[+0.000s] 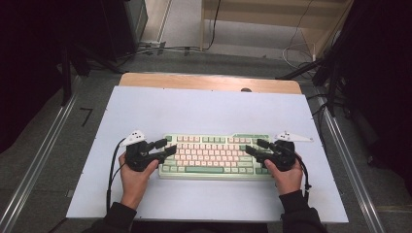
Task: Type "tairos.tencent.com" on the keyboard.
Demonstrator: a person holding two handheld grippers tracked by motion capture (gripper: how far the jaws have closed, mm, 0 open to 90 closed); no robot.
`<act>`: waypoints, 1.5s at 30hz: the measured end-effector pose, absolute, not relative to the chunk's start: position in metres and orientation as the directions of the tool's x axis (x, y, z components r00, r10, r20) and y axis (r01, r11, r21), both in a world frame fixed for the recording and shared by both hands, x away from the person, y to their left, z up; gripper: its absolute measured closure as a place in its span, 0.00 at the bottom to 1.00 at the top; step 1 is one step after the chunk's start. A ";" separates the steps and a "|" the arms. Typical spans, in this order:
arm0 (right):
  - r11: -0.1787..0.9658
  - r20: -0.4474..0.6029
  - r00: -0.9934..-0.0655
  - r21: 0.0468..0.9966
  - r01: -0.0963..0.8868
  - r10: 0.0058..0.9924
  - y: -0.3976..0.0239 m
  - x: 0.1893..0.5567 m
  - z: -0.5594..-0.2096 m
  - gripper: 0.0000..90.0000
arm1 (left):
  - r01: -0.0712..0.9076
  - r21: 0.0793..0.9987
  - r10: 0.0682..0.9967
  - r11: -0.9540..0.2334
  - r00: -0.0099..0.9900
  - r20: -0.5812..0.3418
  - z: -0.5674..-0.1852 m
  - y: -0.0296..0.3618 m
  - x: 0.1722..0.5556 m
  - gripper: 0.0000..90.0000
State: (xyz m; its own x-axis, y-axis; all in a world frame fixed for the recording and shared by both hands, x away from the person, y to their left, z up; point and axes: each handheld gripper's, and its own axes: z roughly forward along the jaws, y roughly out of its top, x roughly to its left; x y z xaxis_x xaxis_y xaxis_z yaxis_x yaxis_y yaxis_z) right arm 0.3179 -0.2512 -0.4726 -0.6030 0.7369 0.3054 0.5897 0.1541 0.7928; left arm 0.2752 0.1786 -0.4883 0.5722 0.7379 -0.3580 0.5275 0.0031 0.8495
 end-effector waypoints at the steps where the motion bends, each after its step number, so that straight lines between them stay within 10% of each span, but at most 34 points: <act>1: 0.158 0.308 -0.612 0.793 0.589 0.729 -0.248 0.318 -0.473 0.39 | 0.528 0.849 0.739 -0.003 0.573 -0.354 -0.489 0.179 0.275 0.51; 13: 0.296 0.281 -0.734 0.782 0.548 0.618 -0.188 0.317 -0.477 0.97 | 0.530 0.848 0.734 0.001 0.576 -0.360 -0.488 0.178 0.274 0.52; 45: 0.421 0.189 -0.746 0.725 0.545 0.639 -0.146 0.326 -0.491 0.97 | 0.539 0.842 0.731 -0.007 0.577 -0.363 -0.491 0.177 0.275 0.54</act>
